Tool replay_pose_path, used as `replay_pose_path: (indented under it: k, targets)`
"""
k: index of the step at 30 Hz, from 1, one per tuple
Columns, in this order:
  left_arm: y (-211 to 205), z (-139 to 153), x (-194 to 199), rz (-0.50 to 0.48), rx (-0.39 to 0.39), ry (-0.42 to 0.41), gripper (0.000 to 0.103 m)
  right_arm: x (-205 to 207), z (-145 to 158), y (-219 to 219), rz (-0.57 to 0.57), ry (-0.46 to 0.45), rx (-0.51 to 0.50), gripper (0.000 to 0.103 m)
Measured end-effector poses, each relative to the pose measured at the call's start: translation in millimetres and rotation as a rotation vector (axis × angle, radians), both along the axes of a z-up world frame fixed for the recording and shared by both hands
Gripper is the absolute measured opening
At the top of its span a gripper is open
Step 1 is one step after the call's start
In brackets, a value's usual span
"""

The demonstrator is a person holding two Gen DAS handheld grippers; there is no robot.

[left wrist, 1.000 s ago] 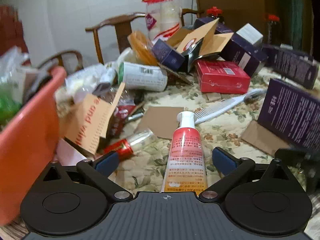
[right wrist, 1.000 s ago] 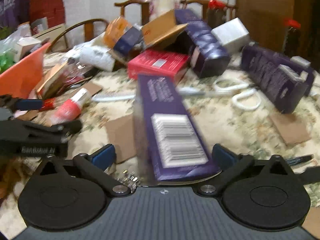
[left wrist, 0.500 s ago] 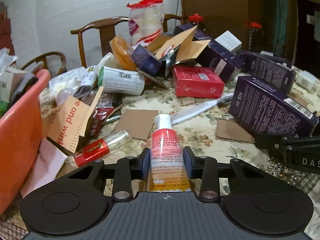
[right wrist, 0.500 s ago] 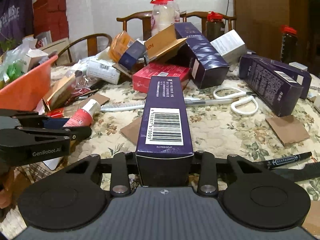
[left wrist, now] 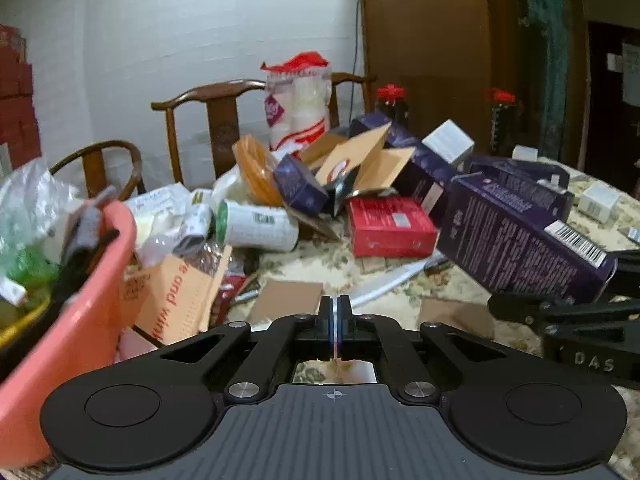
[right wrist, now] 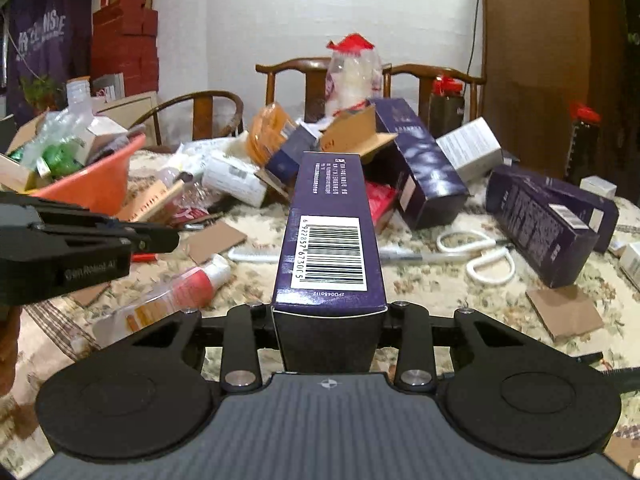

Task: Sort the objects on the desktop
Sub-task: 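Lift the navy box upright with the right gripper, then carry the navy box to the pink basin and open the right gripper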

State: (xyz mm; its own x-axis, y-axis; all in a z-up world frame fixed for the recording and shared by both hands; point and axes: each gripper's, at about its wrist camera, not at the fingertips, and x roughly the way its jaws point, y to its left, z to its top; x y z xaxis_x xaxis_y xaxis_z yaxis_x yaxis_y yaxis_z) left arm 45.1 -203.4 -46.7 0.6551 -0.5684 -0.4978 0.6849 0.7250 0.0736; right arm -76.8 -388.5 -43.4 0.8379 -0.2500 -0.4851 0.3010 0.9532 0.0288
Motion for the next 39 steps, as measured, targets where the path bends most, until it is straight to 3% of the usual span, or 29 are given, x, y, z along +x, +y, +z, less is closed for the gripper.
replay_pose_path:
  k: [2,3,8,10,12,14,15,22,26,30,35,39]
  targets:
    - [1.6,2.4,1.4,0.022,0.017,-0.005,0.002,0.1,2.6,2.1,0.002,-0.004,-0.004,0.04]
    - [2.9,0.9,2.7,0.024,0.021,0.007,0.023,-0.1,2.9,3.2,0.001,-0.006,-0.007,0.04]
    - [3.5,-21.7,7.6,0.021,0.054,0.1,0.029,2.1,-6.6,2.0,0.006,0.017,0.0,0.04]
    - [1.3,-24.5,7.1,0.016,0.049,0.108,0.039,2.2,-10.9,1.6,0.015,0.023,0.007,0.04]
    - [-3.7,-19.9,3.2,-0.022,0.057,0.063,0.072,2.4,-12.6,0.8,0.049,0.022,0.02,0.04]
    - [-8.0,-11.6,-2.8,-0.06,0.074,-0.02,0.096,3.1,-11.9,3.0,0.1,0.035,0.01,0.04]
    - [-9.9,-8.2,-5.6,-0.079,0.085,-0.055,0.099,3.9,-11.2,4.6,0.124,0.044,-0.003,0.04]
    - [-3.2,-2.0,1.5,-0.132,0.115,-0.085,0.1,9.7,-9.3,12.4,0.249,0.091,-0.078,0.04]
    - [5.3,2.8,3.3,-0.19,0.138,-0.121,0.101,6.0,-10.7,19.3,0.396,0.12,-0.127,0.04]
    - [6.4,0.0,-4.8,-0.339,0.212,-0.163,0.103,1.1,-7.4,22.3,0.481,0.157,-0.188,0.04]
    - [-9.3,-16.8,-28.4,-0.457,0.362,-0.329,0.103,3.9,-15.9,28.7,0.545,0.272,-0.303,0.041]
    - [-20.7,-30.2,-38.7,-0.557,0.448,-0.389,0.103,2.1,-16.3,30.0,0.579,0.275,-0.332,0.041]
